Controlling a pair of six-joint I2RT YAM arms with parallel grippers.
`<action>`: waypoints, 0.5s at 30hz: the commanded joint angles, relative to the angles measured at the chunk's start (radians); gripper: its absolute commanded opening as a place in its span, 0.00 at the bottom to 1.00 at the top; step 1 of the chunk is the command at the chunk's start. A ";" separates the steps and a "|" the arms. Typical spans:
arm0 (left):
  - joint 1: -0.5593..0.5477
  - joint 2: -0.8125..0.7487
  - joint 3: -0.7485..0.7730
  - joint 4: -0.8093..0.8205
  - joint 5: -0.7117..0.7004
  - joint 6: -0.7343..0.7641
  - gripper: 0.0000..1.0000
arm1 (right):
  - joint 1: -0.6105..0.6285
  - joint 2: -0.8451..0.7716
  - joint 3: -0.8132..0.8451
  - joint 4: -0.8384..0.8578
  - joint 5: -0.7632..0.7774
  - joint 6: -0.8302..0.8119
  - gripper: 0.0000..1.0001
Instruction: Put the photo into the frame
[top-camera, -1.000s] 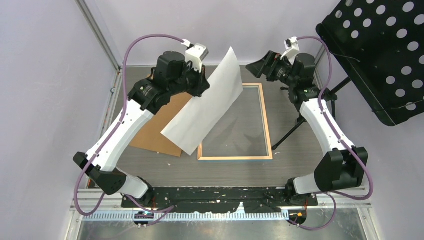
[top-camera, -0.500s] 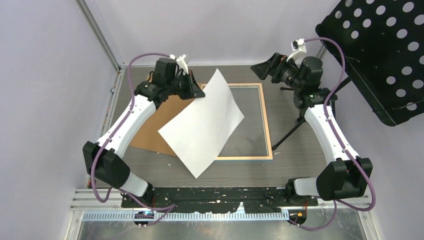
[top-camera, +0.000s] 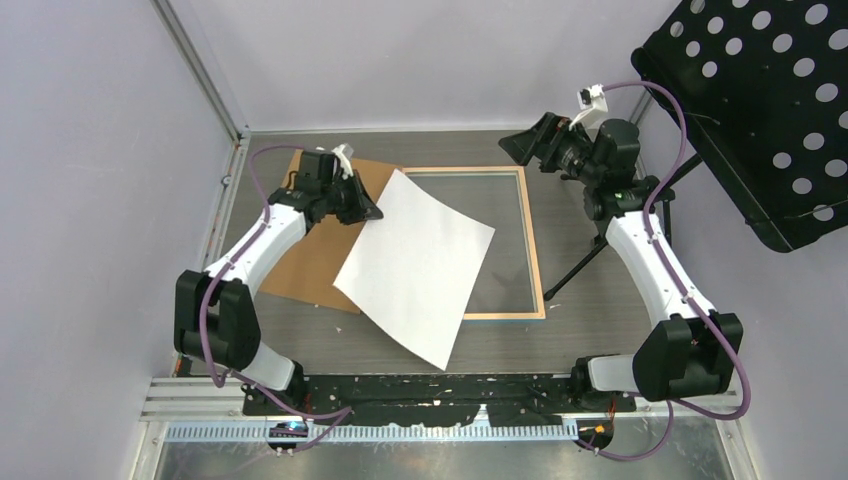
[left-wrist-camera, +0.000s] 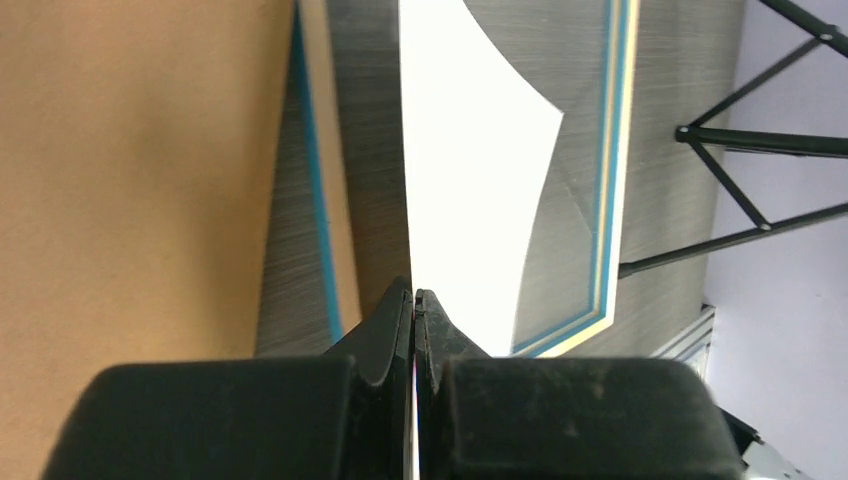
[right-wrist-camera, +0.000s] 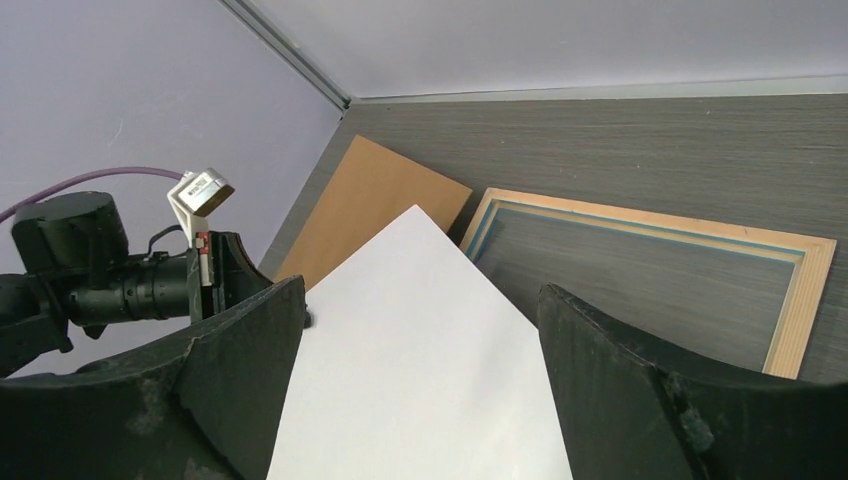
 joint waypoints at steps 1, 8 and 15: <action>0.031 -0.039 -0.093 0.143 -0.015 -0.007 0.00 | -0.002 -0.028 -0.006 0.061 -0.004 0.007 0.92; 0.037 -0.052 -0.221 0.314 -0.065 -0.051 0.00 | 0.000 -0.031 -0.023 0.068 0.003 0.007 0.92; 0.038 -0.021 -0.264 0.373 -0.110 -0.108 0.00 | 0.007 -0.028 -0.034 0.074 0.005 0.007 0.91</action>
